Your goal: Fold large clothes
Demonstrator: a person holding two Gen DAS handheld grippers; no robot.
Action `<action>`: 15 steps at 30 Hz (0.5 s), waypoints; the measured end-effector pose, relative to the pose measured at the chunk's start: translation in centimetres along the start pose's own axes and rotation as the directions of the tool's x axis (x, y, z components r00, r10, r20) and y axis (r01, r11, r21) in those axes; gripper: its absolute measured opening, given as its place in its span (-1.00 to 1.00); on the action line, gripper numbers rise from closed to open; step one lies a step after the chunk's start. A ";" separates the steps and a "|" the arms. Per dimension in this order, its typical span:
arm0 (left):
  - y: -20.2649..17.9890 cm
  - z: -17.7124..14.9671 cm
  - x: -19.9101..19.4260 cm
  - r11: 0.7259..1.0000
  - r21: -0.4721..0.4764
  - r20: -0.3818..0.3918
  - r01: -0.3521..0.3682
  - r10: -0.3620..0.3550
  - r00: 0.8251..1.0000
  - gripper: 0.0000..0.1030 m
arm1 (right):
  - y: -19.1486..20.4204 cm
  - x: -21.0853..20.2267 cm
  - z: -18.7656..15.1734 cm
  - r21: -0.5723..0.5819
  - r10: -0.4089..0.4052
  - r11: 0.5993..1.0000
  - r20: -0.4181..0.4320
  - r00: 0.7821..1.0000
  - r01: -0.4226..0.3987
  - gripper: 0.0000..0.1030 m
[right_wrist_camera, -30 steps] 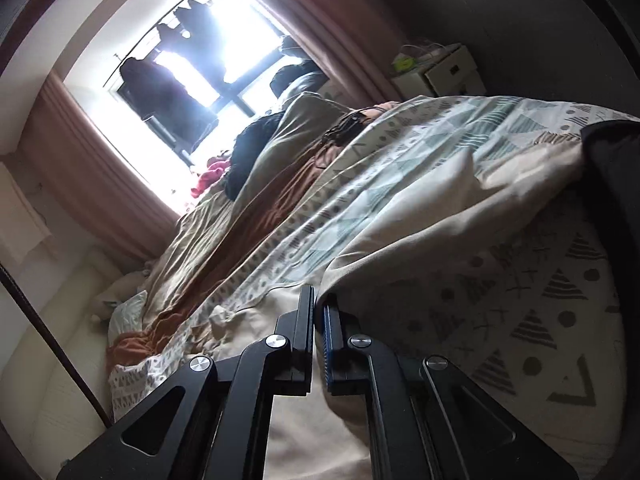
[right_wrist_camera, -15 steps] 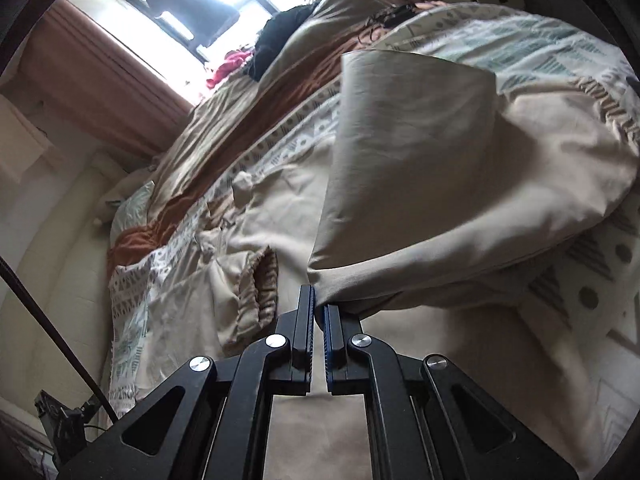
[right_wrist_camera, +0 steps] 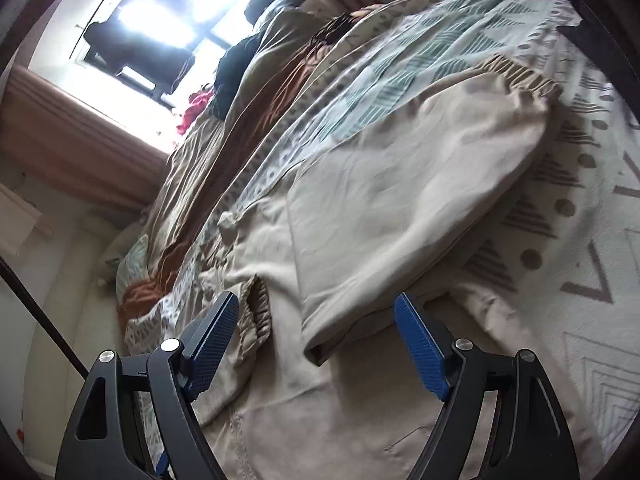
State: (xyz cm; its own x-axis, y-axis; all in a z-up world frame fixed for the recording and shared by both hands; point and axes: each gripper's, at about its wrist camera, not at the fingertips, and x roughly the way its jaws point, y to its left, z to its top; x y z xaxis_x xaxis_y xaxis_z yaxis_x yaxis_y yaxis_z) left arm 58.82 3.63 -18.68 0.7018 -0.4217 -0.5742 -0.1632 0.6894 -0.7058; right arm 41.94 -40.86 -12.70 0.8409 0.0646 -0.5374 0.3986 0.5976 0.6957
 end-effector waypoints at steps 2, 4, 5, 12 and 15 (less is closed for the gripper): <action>0.0 0.2 -0.1 1.000 0.012 0.003 -0.008 0.008 1.000 0.71 | -1.9 -0.2 1.0 0.047 -0.026 0.999 0.036 0.999 0.025 0.54; 0.3 0.4 -0.3 1.000 0.017 0.009 -0.026 0.026 1.000 0.71 | -3.9 -0.5 2.3 0.084 -0.061 0.995 0.062 0.996 0.056 0.54; 0.6 0.6 -0.3 0.999 0.015 0.010 -0.032 0.031 0.999 0.71 | -4.2 0.1 2.2 0.097 -0.075 0.993 0.072 0.995 0.068 0.54; 2.5 1.7 -0.8 0.998 -0.025 0.020 -0.057 0.057 0.998 0.71 | -7.4 4.3 4.7 0.168 -0.099 0.982 0.084 0.991 0.084 0.47; 2.9 1.9 -0.9 0.998 -0.036 0.025 -0.059 0.060 0.998 0.71 | -8.1 6.1 4.1 0.187 -0.093 0.979 0.084 0.992 0.076 0.29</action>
State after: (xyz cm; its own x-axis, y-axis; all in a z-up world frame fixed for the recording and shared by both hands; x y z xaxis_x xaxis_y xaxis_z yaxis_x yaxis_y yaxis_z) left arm 59.07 7.16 -19.43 0.7078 -0.3645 -0.6051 -0.2297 0.6913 -0.6851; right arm 45.38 -48.54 -19.67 0.8279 -0.0587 -0.5578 0.5229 0.4405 0.7297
